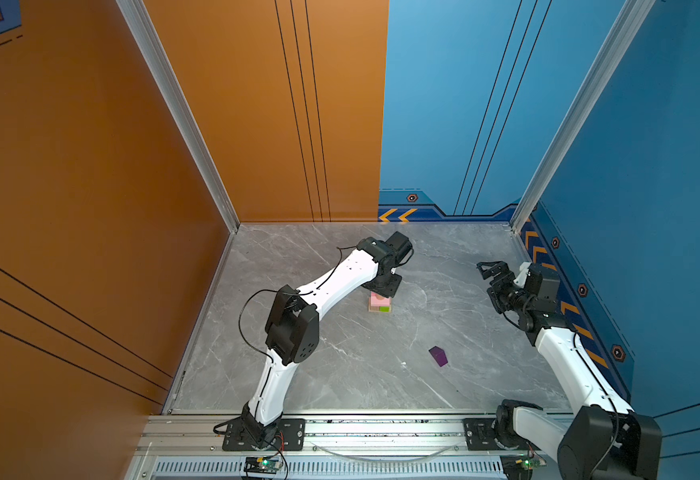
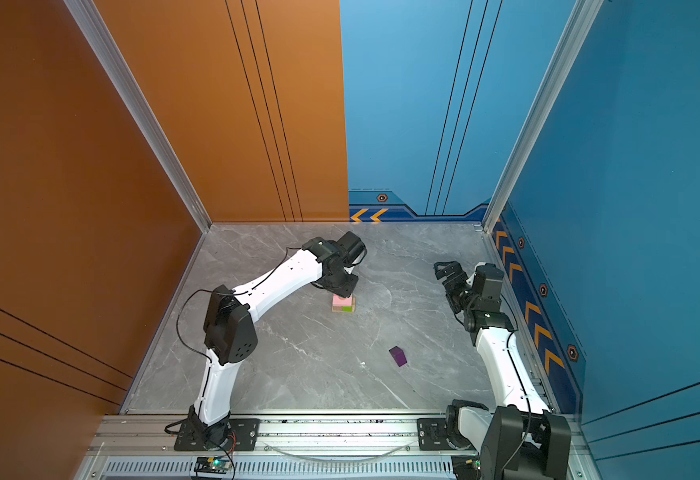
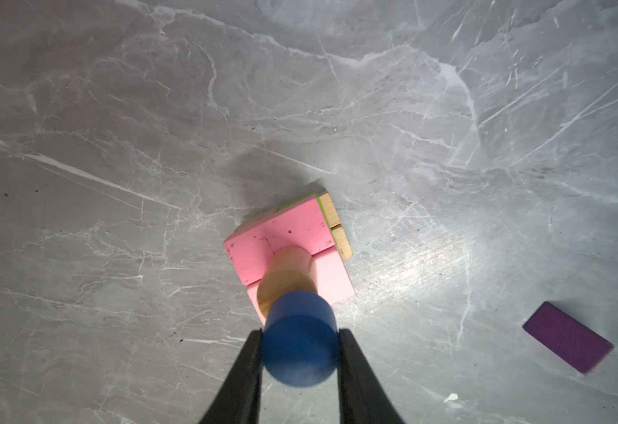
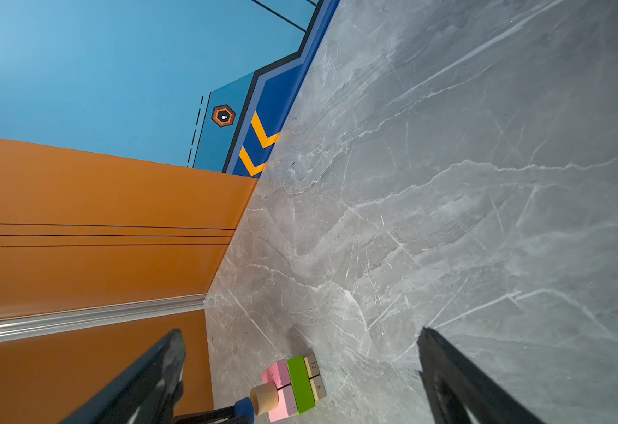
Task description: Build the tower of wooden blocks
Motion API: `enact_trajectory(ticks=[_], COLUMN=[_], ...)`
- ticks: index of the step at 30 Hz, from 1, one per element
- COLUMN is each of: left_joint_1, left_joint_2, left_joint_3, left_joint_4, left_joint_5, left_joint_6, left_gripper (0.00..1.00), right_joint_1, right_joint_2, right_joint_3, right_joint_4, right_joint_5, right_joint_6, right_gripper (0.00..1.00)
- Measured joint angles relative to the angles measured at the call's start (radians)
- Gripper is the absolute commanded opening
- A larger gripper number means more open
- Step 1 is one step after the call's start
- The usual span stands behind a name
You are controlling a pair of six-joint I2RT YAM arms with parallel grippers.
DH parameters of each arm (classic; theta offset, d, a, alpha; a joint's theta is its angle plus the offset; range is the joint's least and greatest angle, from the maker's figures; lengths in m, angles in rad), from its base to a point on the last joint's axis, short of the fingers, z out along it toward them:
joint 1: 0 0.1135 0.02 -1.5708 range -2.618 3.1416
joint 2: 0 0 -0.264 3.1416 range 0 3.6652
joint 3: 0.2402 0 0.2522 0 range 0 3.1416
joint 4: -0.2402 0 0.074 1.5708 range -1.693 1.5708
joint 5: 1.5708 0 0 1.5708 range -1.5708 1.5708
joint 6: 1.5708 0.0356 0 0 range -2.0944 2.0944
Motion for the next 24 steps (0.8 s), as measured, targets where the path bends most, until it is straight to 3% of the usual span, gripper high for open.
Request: enact_trajectory(ticks=[24], left_joint_1=[0.026], left_joint_2=[-0.001], left_joint_3=[-0.021], left_joint_4=[0.027], left_joint_5=[0.028], left_joint_6=[-0.019], left_gripper=[0.32], right_joint_1=[0.000], right_joint_2=[0.023], right_joint_3=[0.000], right_joint_4=[0.007], right_joint_5=[0.000], right_joint_6=[0.000], right_gripper=[1.00])
